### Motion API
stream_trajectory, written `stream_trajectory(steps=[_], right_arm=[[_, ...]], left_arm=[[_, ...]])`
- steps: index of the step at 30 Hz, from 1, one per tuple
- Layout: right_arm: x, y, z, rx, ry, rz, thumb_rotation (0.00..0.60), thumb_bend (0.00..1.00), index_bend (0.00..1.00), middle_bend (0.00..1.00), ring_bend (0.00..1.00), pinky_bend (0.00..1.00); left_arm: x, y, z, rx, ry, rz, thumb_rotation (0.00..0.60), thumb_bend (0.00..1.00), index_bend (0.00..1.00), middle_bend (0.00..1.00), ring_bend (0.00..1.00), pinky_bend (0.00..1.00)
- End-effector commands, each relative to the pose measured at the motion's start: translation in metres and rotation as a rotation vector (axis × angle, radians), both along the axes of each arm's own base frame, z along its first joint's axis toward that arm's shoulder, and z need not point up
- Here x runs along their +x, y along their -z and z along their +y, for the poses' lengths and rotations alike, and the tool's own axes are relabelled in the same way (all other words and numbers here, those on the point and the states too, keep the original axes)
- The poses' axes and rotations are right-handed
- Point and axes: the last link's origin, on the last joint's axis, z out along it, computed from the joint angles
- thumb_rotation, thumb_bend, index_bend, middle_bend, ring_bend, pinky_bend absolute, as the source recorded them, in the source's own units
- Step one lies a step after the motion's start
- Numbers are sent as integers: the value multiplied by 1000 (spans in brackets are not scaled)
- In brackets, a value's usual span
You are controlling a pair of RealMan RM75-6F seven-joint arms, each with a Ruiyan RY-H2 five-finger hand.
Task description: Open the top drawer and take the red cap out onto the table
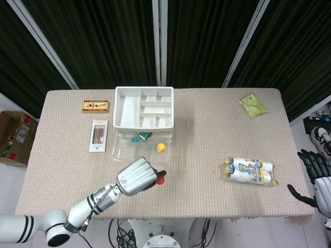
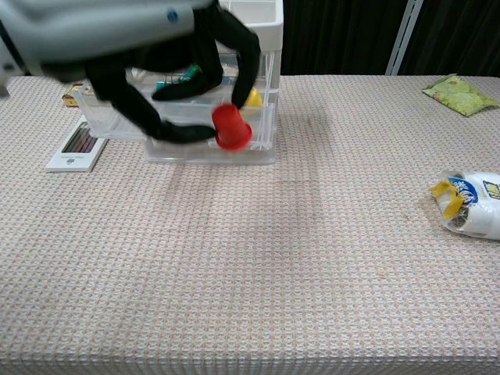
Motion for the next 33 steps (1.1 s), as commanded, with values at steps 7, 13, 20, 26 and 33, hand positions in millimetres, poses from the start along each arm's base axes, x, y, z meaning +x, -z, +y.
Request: stream_trajectory(steps=[7,13,20,26,33], right_arm=[[-3,-1,3,-2,11,0,600,176,0,59,0,0],[-4,0,3,0,17,1,600,176,0,59,0,0],[-4,-1,3,-3,16,1,600,176,0,59,0,0],[-1,-1,2,-2,6,2,600,176,0,59,0,0],[1,-2,2,-4,-2,1,600,176,0,60,0,0]], left_arm=[[-10,79,-10,31,250,188,600,382,523,832,925,1000],[-18,109,-13,46,310,241,600,384,497,830,924,1000],[-15,107,-12,67,270,202,600,251,207,807,910,1000],[2,56,-13,123,234,-14,600,212,203,798,904,1000],[-11,-39,10,272,26,-327,600,169,214,692,783,1000]])
